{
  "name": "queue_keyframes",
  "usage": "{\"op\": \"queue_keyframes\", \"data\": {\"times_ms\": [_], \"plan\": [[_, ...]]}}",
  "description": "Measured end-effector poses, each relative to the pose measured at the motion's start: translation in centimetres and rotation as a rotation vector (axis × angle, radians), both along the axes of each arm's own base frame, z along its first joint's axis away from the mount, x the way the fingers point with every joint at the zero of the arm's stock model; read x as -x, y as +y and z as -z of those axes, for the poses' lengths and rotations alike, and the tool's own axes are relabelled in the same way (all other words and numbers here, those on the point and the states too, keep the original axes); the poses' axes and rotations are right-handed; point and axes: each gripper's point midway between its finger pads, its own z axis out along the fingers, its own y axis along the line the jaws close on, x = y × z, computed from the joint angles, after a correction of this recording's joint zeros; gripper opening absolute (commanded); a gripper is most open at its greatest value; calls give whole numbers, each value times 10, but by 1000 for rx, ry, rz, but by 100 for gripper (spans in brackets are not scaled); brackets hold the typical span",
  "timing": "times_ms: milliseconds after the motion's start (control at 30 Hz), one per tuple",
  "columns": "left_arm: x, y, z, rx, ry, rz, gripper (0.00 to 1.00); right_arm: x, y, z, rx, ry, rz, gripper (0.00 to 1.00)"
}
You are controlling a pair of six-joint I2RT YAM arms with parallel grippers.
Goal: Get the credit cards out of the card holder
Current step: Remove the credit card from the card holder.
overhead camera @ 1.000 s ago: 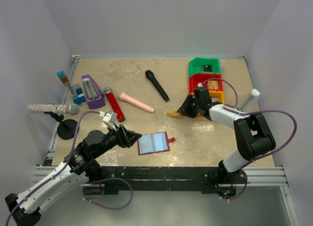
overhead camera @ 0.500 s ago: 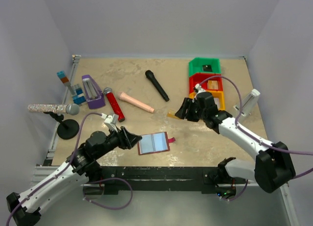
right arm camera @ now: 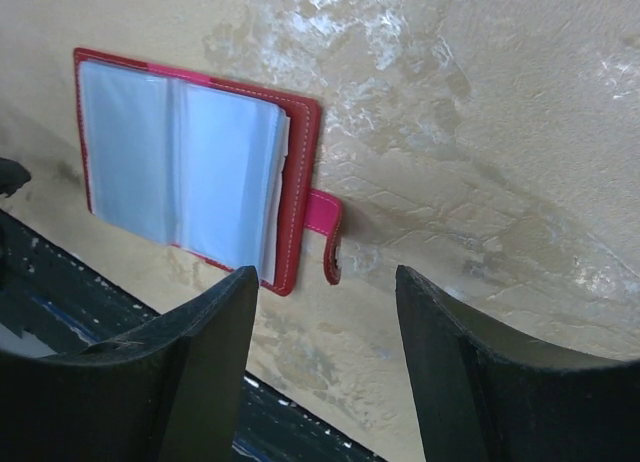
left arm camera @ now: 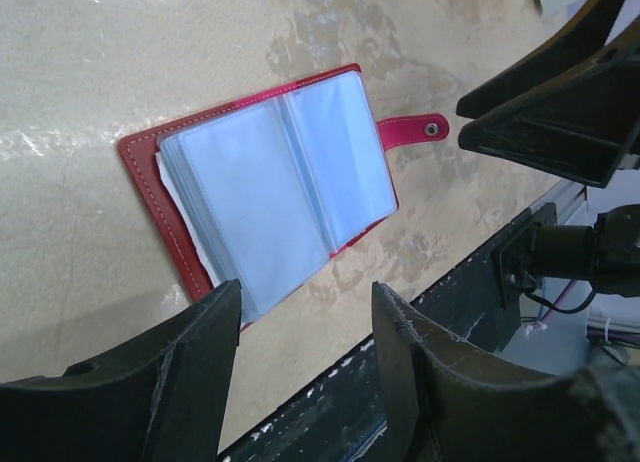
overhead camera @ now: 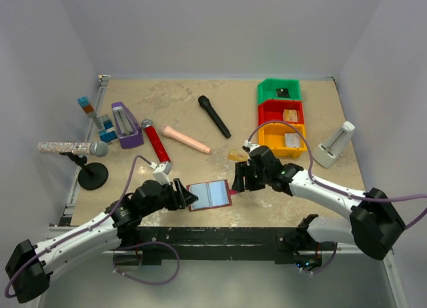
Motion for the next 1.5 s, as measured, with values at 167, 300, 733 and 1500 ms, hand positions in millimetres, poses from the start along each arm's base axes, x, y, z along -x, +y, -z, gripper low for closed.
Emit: {"op": "queue_keyframes", "data": {"times_ms": [167, 300, 733, 1500], "plan": [[4, -4, -1, 9, 7, -12, 59, 5, -2, 23, 61, 59, -10, 58], [0, -2, -1, 12, 11, -48, 59, 7, -5, 36, 99, 90, -10, 52], [-5, 2, 5, -6, 25, -94, 59, 2, -1, 48, 116, 99, -36, 12], [-14, -7, 12, -40, 44, -99, 59, 36, 15, 34, -36, 95, -96, 0]]}}
